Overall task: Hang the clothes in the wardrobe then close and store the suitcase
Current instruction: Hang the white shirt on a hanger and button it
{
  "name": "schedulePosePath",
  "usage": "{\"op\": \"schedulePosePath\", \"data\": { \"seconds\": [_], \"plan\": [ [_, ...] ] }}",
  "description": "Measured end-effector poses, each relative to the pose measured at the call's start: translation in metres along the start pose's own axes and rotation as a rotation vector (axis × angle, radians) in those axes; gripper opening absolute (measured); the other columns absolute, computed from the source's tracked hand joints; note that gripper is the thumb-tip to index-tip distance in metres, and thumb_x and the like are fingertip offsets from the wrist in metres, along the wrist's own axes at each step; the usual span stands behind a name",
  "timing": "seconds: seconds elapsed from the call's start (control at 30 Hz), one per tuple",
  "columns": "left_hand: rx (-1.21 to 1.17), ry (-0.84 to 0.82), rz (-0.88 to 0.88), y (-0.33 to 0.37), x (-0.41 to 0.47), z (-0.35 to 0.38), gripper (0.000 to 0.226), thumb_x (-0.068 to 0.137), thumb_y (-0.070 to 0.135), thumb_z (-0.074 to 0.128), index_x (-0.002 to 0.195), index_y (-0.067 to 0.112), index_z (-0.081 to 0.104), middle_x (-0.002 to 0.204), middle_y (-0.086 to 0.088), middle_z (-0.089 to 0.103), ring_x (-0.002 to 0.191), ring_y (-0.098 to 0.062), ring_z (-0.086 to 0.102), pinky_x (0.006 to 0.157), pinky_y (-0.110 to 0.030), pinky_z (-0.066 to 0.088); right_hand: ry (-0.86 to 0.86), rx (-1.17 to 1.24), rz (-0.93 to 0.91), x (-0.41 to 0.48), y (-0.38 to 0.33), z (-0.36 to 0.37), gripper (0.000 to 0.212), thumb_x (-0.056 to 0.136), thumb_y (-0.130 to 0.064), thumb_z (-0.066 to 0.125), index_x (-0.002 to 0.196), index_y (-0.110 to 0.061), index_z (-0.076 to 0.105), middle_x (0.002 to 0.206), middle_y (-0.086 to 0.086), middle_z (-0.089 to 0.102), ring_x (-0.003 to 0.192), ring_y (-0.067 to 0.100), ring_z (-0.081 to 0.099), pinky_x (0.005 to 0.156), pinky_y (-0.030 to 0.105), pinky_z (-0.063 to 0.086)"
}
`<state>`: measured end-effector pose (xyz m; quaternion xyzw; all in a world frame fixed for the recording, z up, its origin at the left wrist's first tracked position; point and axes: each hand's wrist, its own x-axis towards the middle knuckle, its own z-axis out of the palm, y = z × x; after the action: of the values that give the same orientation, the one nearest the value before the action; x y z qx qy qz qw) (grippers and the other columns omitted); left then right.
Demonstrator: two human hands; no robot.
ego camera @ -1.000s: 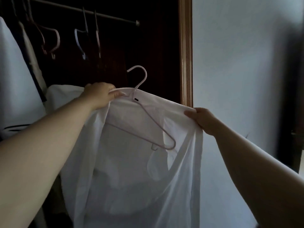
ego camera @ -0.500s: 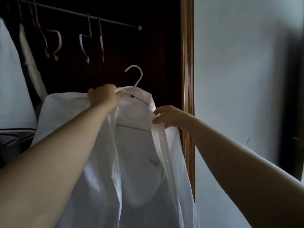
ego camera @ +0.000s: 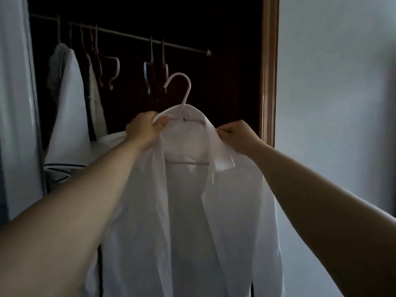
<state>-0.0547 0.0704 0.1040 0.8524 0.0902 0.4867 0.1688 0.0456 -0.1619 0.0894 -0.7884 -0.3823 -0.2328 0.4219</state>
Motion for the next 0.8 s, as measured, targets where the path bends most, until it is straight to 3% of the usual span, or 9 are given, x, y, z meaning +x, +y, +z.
{"op": "schedulePosePath", "data": {
  "seconds": [0.17,0.3,0.37,0.43,0.53,0.6,0.67,0.73,0.8],
  "plan": [
    [-0.05,-0.079,0.038,0.015,-0.005,0.005,0.041,0.094,0.05,0.048,0.096,0.013,0.065,0.092,-0.006,0.066,0.088,-0.03,0.062,0.08,-0.042,0.049,0.065,0.015,-0.005,0.003,-0.005,-0.014,0.021,0.087,-0.027,0.064,0.086,-0.011,0.077,0.086,0.016,0.072,0.071,0.03,0.063,0.071,0.041,0.055],
    [-0.021,-0.181,0.088,0.034,-0.007,0.02,0.035,0.096,0.045,0.046,0.108,0.016,0.062,0.106,-0.008,0.066,0.097,-0.031,0.061,0.088,-0.043,0.048,0.069,-0.007,0.025,0.005,-0.005,-0.02,0.028,0.088,-0.026,0.062,0.081,-0.002,0.074,0.07,0.017,0.063,0.062,0.021,0.05,0.058,0.033,0.043],
    [0.218,-0.147,0.059,0.045,-0.003,0.025,0.029,0.098,0.031,0.043,0.114,0.014,0.06,0.121,-0.014,0.057,0.11,-0.036,0.052,0.092,-0.043,0.041,0.114,-0.062,0.086,0.006,0.0,-0.028,0.029,0.087,-0.029,0.059,0.071,-0.009,0.072,0.062,0.005,0.059,0.058,0.019,0.049,0.056,0.03,0.04],
    [0.516,-0.061,-0.019,0.053,0.0,0.02,0.029,0.096,0.017,0.043,0.12,0.009,0.058,0.133,-0.018,0.043,0.118,-0.039,0.041,0.095,-0.047,0.039,0.169,-0.117,0.148,0.008,0.004,-0.039,0.027,0.085,-0.03,0.059,0.063,-0.019,0.07,0.061,-0.003,0.061,0.061,0.019,0.056,0.057,0.029,0.046],
    [0.649,0.071,-0.076,0.062,0.006,0.011,0.031,0.096,0.006,0.043,0.124,-0.001,0.054,0.133,-0.023,0.041,0.116,-0.041,0.045,0.094,-0.046,0.044,0.205,-0.161,0.16,0.011,0.005,-0.054,0.02,0.082,-0.023,0.059,0.067,-0.019,0.071,0.072,-0.002,0.069,0.07,0.021,0.064,0.066,0.033,0.054],
    [0.585,0.066,-0.019,0.076,0.006,0.018,0.028,0.094,0.002,0.043,0.12,-0.002,0.055,0.125,-0.024,0.051,0.111,-0.042,0.052,0.087,-0.045,0.047,0.24,-0.197,0.157,0.016,0.001,-0.061,0.019,0.081,-0.021,0.058,0.071,-0.015,0.073,0.075,0.002,0.07,0.072,0.022,0.064,0.067,0.033,0.055],
    [0.308,-0.1,0.015,0.093,-0.003,0.034,0.023,0.091,0.003,0.05,0.112,0.001,0.06,0.115,-0.02,0.06,0.106,-0.038,0.059,0.082,-0.039,0.048,0.261,-0.2,0.146,0.02,-0.003,-0.069,0.019,0.082,-0.022,0.059,0.068,-0.018,0.072,0.077,0.0,0.07,0.074,0.02,0.065,0.068,0.033,0.055],
    [0.02,-0.257,-0.018,0.102,-0.008,0.048,0.016,0.09,0.017,0.057,0.097,0.005,0.066,0.102,-0.013,0.066,0.099,-0.032,0.063,0.076,-0.031,0.046,0.271,-0.207,0.143,0.024,-0.005,-0.076,0.02,0.081,-0.024,0.06,0.064,-0.023,0.07,0.075,-0.003,0.069,0.074,0.019,0.064,0.067,0.032,0.055],
    [-0.115,-0.214,-0.072,0.102,0.0,0.049,0.039,0.094,0.044,0.048,0.079,0.011,0.065,0.087,-0.008,0.066,0.087,-0.03,0.064,0.07,-0.03,0.044,0.279,-0.214,0.147,0.028,-0.002,-0.082,0.02,0.081,-0.025,0.061,0.064,-0.022,0.071,0.073,-0.003,0.068,0.074,0.02,0.065,0.071,0.035,0.058]
  ]
}}
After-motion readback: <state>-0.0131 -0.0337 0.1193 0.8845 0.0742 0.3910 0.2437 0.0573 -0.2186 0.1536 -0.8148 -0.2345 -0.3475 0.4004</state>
